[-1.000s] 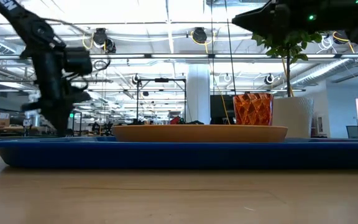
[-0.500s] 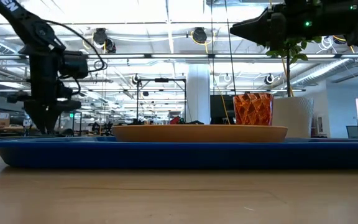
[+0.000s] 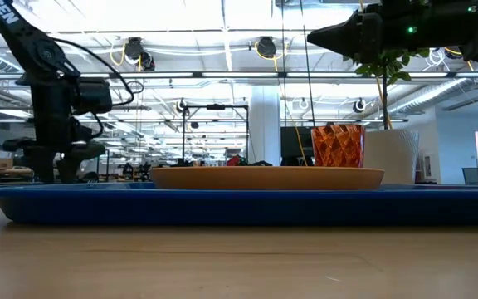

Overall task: Pick and place plate/cup/fork/spoon on tray
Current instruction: Put the blue fork to the left of the orange plate on the blue tray, then put the orange fork to the right of the blue fork on the blue tray

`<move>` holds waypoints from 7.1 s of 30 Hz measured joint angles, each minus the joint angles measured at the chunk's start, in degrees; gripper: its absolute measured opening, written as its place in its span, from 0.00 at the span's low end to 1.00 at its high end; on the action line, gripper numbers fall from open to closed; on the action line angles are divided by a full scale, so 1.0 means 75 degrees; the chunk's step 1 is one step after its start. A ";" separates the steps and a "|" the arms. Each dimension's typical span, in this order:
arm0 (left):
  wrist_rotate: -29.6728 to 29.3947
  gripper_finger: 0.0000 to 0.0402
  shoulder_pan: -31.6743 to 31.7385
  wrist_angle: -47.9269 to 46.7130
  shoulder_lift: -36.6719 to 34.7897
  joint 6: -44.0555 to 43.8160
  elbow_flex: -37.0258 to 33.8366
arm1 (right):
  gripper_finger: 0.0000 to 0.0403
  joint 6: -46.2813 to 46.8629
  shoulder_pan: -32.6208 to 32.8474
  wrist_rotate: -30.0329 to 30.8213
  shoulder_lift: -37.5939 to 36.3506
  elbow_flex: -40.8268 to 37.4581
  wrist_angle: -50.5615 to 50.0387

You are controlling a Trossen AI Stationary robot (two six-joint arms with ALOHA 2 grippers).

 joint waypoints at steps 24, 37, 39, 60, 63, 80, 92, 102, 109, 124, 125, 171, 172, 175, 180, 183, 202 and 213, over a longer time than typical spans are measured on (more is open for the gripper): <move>0.0175 0.03 0.0283 0.0728 -0.0009 0.0250 -0.0383 | 0.42 0.0659 0.0015 -0.0363 0.0003 0.0000 -0.0279; 0.0135 0.03 -0.0242 0.0677 -0.0131 -0.0232 -0.0392 | 0.42 0.0870 0.0015 -0.0356 0.0003 -0.0003 -0.0394; 0.0438 0.03 -0.0440 0.0520 -0.0294 -0.0347 -0.0346 | 0.42 0.0917 0.0015 -0.0353 0.0003 -0.0001 -0.0394; 0.0949 0.02 -0.4083 0.0300 -0.1757 -0.3093 -0.0138 | 0.42 0.1391 0.0770 -0.0347 0.0003 -0.0003 -0.0726; 0.0820 0.02 -0.4773 0.0293 -0.1754 -0.3593 0.0043 | 0.42 0.1202 0.0828 -0.0345 0.0003 -0.0003 -0.0647; -0.0603 0.02 -0.7636 -0.0095 -0.0354 -0.6041 0.1626 | 0.42 0.1453 0.0828 -0.0346 0.0003 -0.0003 -0.1844; -0.0963 0.02 -0.8780 -0.0118 0.1860 -0.7590 0.2867 | 0.42 0.1883 0.1398 -0.0344 0.0003 -0.0006 -0.2876; -0.1000 0.02 -0.9292 -0.0303 0.3125 -0.9055 0.3227 | 0.42 0.1667 0.1620 -0.0341 -0.0009 -0.0006 -0.3130; -0.0831 0.03 -0.9560 -0.0274 0.3421 -0.9978 0.3227 | 0.42 0.1512 0.1620 -0.0344 -0.0012 -0.0006 -0.3191; -0.0768 0.02 -0.9710 -0.0359 0.3407 -1.0759 0.3230 | 0.42 0.0998 0.1617 -0.0342 -0.0196 -0.0006 -0.3125; -0.0752 0.02 -0.9710 -0.0355 0.3428 -1.0801 0.3230 | 0.42 0.0995 0.1617 -0.0344 -0.0217 -0.0006 -0.3130; -0.0042 0.17 -0.9689 -0.0541 0.2402 -0.9739 0.3219 | 0.42 0.1036 0.1603 -0.0341 -0.0256 -0.0006 -0.3186; 0.0150 0.17 -0.9731 -0.0584 0.2367 -0.9741 0.3219 | 0.42 0.1033 0.1589 -0.0341 -0.0256 -0.0006 -0.3186; 0.0767 0.17 -0.9866 -0.0736 0.2329 -0.9730 0.3221 | 0.42 0.1025 0.1500 -0.0341 -0.0256 -0.0006 -0.3186; 0.1814 0.17 -1.0398 -0.0967 0.2331 -1.0102 0.3221 | 0.42 0.1045 0.1405 -0.0341 -0.0256 -0.0006 -0.3191; 0.2272 0.17 -1.0851 -0.1119 0.2331 -1.0672 0.3221 | 0.42 0.1046 0.1406 -0.0341 -0.0256 -0.0006 -0.3197; 0.4709 0.17 -1.3215 -0.2395 0.2464 -1.4234 0.3221 | 0.42 0.1202 0.1408 -0.0344 -0.0256 -0.0006 -0.3231; 0.4637 0.17 -1.3423 -0.1913 0.3293 -1.4277 0.3221 | 0.42 0.1231 0.1408 -0.0344 -0.0256 -0.0006 -0.3248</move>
